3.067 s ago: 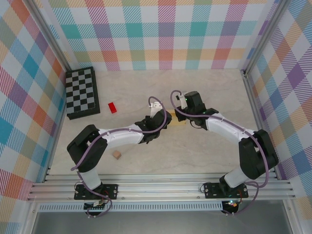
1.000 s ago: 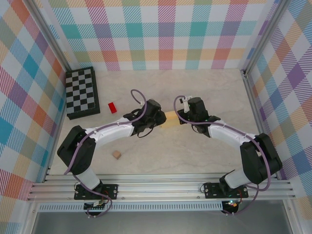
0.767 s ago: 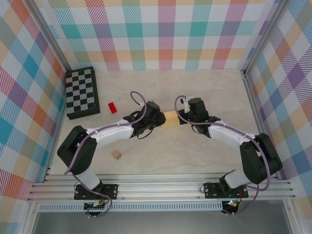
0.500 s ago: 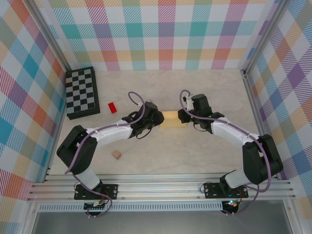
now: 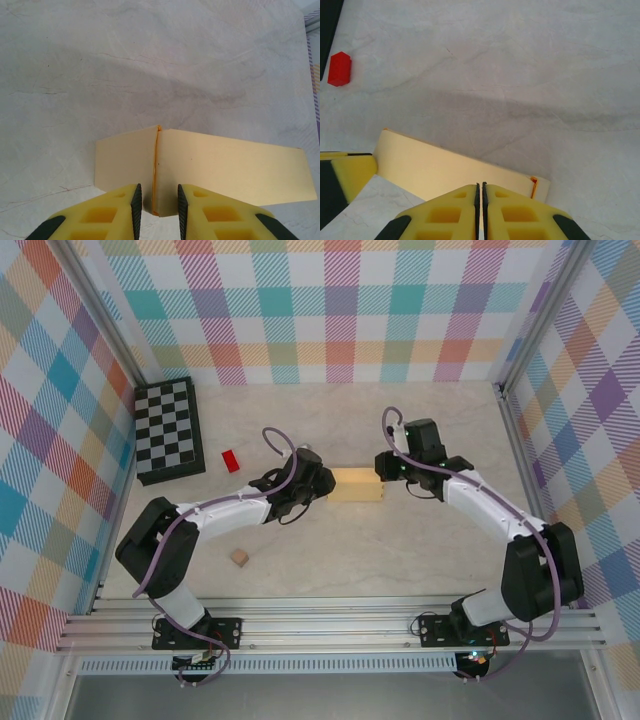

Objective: Fold the paper box

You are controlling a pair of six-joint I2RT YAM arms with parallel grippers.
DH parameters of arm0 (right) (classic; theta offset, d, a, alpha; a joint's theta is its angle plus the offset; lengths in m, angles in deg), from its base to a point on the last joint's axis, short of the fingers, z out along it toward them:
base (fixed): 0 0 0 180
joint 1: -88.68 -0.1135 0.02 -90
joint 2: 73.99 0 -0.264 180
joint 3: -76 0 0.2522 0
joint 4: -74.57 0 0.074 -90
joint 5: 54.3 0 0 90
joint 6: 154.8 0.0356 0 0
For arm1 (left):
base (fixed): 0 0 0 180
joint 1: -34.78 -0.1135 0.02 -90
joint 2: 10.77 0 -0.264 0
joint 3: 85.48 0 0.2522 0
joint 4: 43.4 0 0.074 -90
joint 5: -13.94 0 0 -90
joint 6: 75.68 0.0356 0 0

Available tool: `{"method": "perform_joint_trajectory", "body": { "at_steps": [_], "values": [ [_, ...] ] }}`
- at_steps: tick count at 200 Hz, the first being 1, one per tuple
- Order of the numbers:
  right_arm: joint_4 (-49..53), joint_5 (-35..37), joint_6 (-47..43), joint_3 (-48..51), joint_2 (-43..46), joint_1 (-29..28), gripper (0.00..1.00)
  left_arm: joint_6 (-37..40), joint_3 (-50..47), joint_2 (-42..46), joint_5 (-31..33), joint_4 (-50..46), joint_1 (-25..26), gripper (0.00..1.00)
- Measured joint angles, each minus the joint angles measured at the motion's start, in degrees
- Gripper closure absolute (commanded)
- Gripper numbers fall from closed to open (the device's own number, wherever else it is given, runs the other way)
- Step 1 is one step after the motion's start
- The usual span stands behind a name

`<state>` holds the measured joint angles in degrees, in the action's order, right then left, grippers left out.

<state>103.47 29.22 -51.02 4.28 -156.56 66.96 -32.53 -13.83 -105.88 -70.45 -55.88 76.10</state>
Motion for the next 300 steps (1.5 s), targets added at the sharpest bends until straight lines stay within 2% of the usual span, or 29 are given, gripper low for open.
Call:
{"method": "perform_joint_trajectory", "body": {
  "at_steps": [37, 100, 138, 177, 236, 254, 271, 282, 295, 300],
  "values": [
    [-1.62, -0.24, -0.72, 2.47, -3.82, 0.37, 0.89, 0.0, -0.02, 0.02, 0.0, 0.0, 0.0, 0.74],
    [-6.84, -0.33, -0.44, 5.33, -2.95, 0.79, 0.89, 0.26, -0.17, 0.2, -0.07, 0.07, -0.11, 0.75],
    [-7.13, -2.29, 1.88, 10.4, 2.62, 0.68, 0.88, 1.09, -5.92, 5.14, -0.61, 1.33, -0.11, 0.75],
    [-4.0, -3.28, 4.07, 16.17, 9.75, 0.66, 0.88, 1.25, -13.16, 8.76, 0.02, -3.08, -0.02, 0.74],
    [1.51, -3.26, 5.57, 19.39, 13.16, -0.17, 0.86, 1.31, -14.12, 16.13, 3.13, -7.41, 0.66, 0.74],
    [3.54, -2.47, 5.33, 18.84, 16.26, -0.46, 0.73, 2.29, -13.77, 17.44, 4.72, -10.29, 0.37, 0.67],
    [6.12, 0.48, 4.26, 15.76, 17.09, -0.39, 0.63, 5.53, -12.85, 18.34, 5.75, -12.87, -1.07, 0.42],
    [6.38, 2.67, 2.58, 13.38, 16.5, 0.07, 0.56, 7.67, -11.91, 19.06, 6.47, -13.97, -3.39, 0.36],
    [4.59, 5.49, 0.31, 11.39, 15.3, 1.79, 0.42, 12.26, -11.19, 20.39, 8.0, -14.03, -7.41, 0.31],
    [3.26, 6.93, -0.28, 11.02, 14.64, 2.78, 0.3, 14.32, -11.17, 20.98, 8.72, -13.77, -8.94, 0.3]
  ]
}}
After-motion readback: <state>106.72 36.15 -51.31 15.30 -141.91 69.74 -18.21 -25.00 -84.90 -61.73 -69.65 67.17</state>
